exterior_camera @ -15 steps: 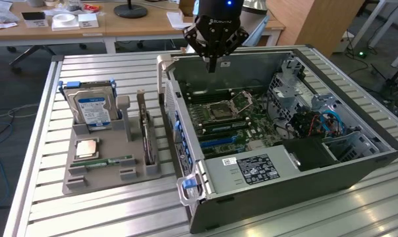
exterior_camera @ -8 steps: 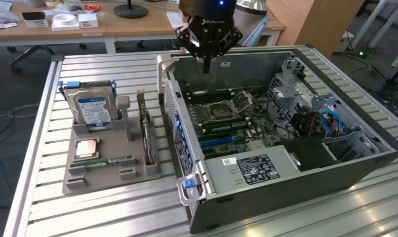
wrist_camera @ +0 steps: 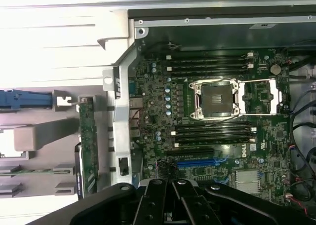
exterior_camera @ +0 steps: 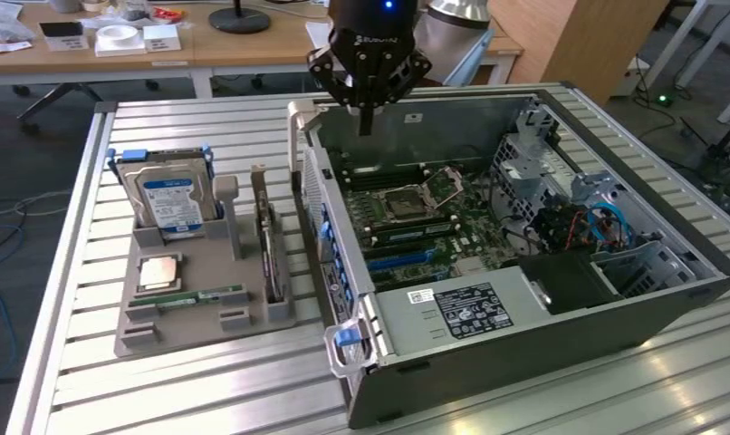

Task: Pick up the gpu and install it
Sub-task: 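Reach for the gpu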

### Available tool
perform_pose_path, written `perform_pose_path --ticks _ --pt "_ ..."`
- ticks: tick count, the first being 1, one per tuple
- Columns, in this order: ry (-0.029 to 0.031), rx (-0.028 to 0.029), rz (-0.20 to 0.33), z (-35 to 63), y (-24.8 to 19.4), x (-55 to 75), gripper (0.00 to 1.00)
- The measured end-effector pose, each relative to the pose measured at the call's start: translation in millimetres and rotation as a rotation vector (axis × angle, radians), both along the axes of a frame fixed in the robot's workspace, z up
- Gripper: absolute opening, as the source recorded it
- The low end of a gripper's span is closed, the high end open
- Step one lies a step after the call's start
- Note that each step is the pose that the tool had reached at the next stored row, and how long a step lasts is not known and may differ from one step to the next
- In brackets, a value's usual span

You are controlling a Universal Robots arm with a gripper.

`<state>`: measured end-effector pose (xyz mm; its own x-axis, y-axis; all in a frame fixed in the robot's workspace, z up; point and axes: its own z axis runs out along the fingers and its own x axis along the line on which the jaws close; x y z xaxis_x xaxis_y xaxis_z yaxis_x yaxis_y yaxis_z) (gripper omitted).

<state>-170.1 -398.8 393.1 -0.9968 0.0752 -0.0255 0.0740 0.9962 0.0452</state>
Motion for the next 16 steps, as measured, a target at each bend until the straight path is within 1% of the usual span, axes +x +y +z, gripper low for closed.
perform_pose_path --ticks 11,13,16 --pt "-0.0025 0.0001 0.000 0.0 0.0 -21.6 0.11" --pt "-0.0036 0.0001 0.000 0.0 0.0 -30.0 0.11" --pt "-0.0044 0.0001 0.000 -0.1 0.0 -35.0 0.11"
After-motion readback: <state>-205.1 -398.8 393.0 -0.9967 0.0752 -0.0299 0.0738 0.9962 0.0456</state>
